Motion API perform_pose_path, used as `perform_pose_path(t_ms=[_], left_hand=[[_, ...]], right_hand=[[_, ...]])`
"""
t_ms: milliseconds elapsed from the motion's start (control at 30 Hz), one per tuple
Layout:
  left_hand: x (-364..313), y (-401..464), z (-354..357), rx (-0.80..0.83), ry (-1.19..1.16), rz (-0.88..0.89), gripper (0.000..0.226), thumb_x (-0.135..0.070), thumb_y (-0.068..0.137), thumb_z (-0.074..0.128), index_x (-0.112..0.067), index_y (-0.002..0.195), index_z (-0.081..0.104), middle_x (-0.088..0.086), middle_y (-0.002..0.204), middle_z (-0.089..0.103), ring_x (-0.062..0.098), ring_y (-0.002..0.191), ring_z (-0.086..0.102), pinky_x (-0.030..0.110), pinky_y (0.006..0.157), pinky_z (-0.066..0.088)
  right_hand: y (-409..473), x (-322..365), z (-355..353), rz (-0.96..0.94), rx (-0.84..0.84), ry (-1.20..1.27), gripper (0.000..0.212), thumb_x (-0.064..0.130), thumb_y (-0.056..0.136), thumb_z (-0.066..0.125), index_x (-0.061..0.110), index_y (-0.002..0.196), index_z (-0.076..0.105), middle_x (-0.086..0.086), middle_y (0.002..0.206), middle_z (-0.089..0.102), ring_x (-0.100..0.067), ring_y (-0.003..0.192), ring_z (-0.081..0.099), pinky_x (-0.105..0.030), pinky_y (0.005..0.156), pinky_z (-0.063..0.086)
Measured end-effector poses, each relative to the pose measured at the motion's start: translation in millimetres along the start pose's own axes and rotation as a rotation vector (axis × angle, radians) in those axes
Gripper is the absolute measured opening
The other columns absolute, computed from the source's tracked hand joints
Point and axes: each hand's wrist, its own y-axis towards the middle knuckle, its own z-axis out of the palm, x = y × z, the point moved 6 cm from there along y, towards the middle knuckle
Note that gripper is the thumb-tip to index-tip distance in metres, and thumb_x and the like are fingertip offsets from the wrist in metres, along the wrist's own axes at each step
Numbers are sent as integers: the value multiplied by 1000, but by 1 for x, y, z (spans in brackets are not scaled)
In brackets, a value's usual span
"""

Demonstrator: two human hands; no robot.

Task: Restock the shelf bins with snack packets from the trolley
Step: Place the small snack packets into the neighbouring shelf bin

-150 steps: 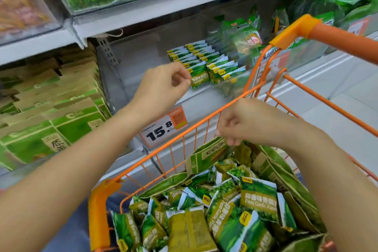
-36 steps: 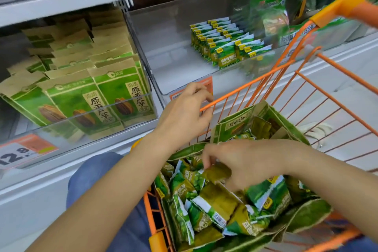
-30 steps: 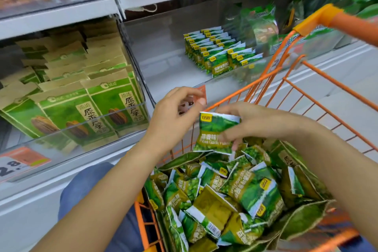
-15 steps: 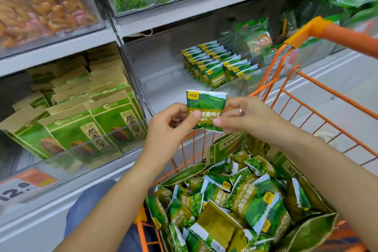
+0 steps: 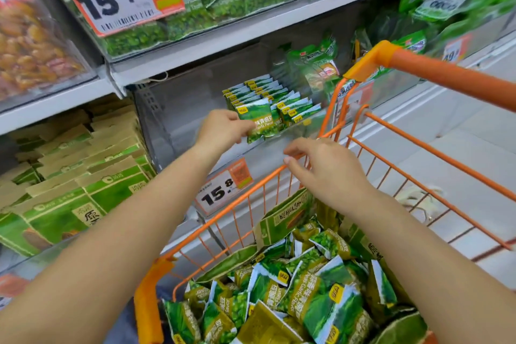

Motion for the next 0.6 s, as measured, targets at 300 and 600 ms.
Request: perform_pose_path(t_ms=[300, 600], left_hand=[[7, 49, 53, 125, 249, -158, 33, -32, 77, 79, -14, 59, 57, 0, 66, 69, 13, 61, 65, 26, 57, 51], [4, 48, 50, 173, 409, -87, 45, -48, 79, 73, -11, 60, 55, 1, 58, 60, 16, 54, 59, 25, 50, 47]], right_hand=[[2, 3, 3, -39, 45, -75, 30, 40, 97, 45, 28, 121, 59, 6, 114, 63, -14, 115, 48, -30, 81, 40], [6, 4, 5, -70, 82, -51, 28, 39, 96, 46, 27, 118, 61, 4, 109, 62, -14, 112, 48, -31, 79, 40]])
